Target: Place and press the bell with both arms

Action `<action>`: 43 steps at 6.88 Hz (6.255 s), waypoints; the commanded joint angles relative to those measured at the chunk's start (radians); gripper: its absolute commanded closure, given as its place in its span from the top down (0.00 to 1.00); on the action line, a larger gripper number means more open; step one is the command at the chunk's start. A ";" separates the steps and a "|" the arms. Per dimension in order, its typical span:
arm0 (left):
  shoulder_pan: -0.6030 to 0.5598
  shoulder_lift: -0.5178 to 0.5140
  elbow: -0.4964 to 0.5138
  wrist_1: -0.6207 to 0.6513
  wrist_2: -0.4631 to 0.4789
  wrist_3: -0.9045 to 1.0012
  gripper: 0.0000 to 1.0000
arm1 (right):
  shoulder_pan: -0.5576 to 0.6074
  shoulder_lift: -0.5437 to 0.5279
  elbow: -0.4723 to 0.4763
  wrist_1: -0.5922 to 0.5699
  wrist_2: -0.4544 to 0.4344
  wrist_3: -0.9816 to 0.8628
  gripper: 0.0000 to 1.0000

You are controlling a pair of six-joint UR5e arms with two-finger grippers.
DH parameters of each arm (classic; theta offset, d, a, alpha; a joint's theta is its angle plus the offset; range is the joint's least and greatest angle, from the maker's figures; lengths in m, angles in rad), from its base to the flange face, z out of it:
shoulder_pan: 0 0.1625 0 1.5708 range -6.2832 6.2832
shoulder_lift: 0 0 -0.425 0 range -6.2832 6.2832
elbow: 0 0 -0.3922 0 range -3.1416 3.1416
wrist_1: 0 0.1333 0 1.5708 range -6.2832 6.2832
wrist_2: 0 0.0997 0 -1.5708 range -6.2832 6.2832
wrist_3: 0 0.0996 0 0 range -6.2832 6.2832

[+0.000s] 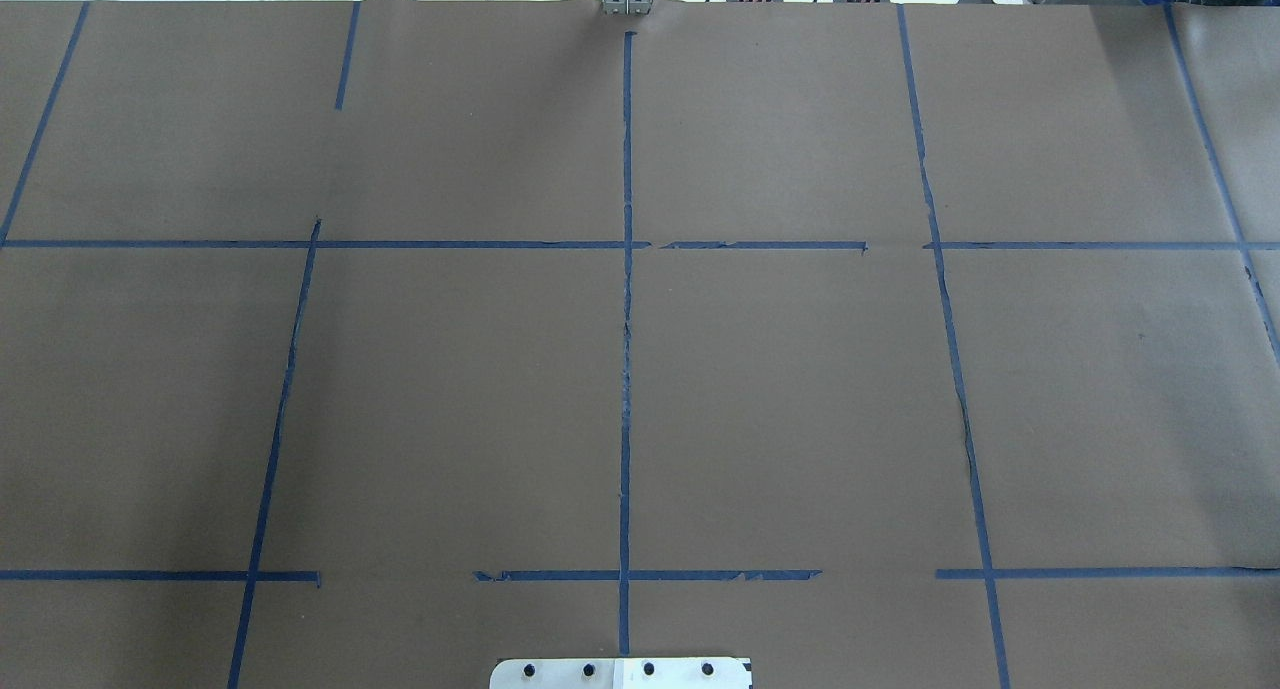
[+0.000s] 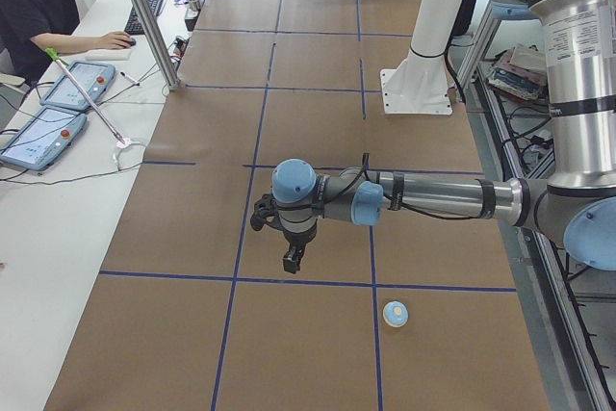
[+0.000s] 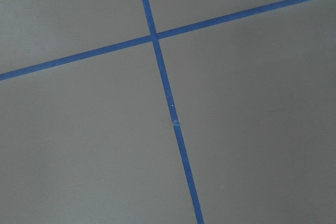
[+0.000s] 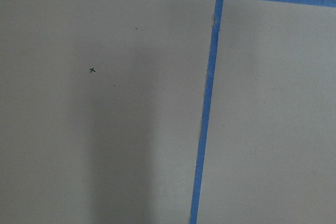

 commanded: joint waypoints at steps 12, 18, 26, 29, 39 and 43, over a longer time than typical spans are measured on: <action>0.448 0.238 0.226 -0.327 0.059 -0.289 1.00 | 0.000 -0.008 0.002 0.000 0.002 -0.005 1.00; 0.490 0.237 0.249 -0.340 0.047 -0.289 0.31 | 0.000 -0.008 0.006 0.000 0.002 -0.003 1.00; 0.307 -0.032 -0.049 -0.328 0.055 -0.696 0.04 | 0.000 -0.008 0.016 0.000 0.003 0.001 1.00; 0.457 -0.342 -0.012 -0.243 0.056 -1.028 0.04 | 0.000 -0.008 0.016 0.000 0.011 0.003 1.00; 0.717 -1.271 0.782 -0.219 0.320 -1.565 0.10 | 0.000 -0.002 0.008 -0.002 0.011 0.003 1.00; 0.728 -1.310 0.835 -0.258 0.323 -1.589 1.00 | 0.000 -0.002 0.002 -0.002 0.009 0.003 1.00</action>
